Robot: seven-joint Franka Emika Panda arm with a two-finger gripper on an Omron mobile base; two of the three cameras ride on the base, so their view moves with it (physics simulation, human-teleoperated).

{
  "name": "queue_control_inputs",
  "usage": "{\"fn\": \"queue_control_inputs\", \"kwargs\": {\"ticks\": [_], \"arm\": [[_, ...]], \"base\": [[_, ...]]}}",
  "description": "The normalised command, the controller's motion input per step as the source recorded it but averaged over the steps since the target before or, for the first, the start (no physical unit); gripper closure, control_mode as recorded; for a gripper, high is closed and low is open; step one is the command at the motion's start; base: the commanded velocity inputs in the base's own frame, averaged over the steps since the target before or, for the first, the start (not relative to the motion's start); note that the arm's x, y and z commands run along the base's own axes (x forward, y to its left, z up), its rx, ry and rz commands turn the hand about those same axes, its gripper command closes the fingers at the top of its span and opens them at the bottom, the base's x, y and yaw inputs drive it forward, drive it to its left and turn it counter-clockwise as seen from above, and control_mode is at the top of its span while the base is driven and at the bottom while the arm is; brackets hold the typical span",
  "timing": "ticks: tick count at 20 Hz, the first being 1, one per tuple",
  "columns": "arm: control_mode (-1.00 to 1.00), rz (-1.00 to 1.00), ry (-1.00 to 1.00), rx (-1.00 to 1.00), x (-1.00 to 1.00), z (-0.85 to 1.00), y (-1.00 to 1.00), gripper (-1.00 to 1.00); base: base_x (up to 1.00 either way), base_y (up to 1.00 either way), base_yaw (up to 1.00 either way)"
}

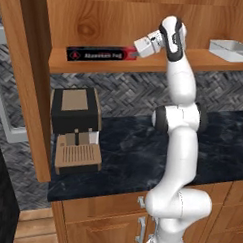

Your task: Retrieve the tupperware and aluminum foil from the cabinet and place them on the dining counter near the plate with eggplant and carrot to prepare for storing leftovers.

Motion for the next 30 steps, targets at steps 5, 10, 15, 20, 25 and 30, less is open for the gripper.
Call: {"fn": "queue_control_inputs", "kwargs": {"ticks": [5,10,15,20,25,30], "arm": [[-1.00,0.00,-0.06,-0.03,-0.13,-0.28,0.11,1.00],[-1.00,-0.18,-0.20,0.00,-0.94,-0.33,-0.55,1.00],[-1.00,-0.09,-0.09,0.08,-1.00,-0.03,-0.80,1.00],[-1.00,0.00,0.00,0.04,-1.00,-0.04,-0.35,1.00],[-1.00,0.03,-0.03,-0.03,-1.00,-0.49,0.04,1.00],[-1.00,0.14,-0.06,-0.05,-1.00,-0.25,0.44,1.00]], "base": [[0.00,0.00,0.00],[0.00,0.00,0.00],[0.00,0.00,0.00],[0.00,0.00,0.00],[0.00,0.00,0.00],[0.00,0.00,0.00]]}}
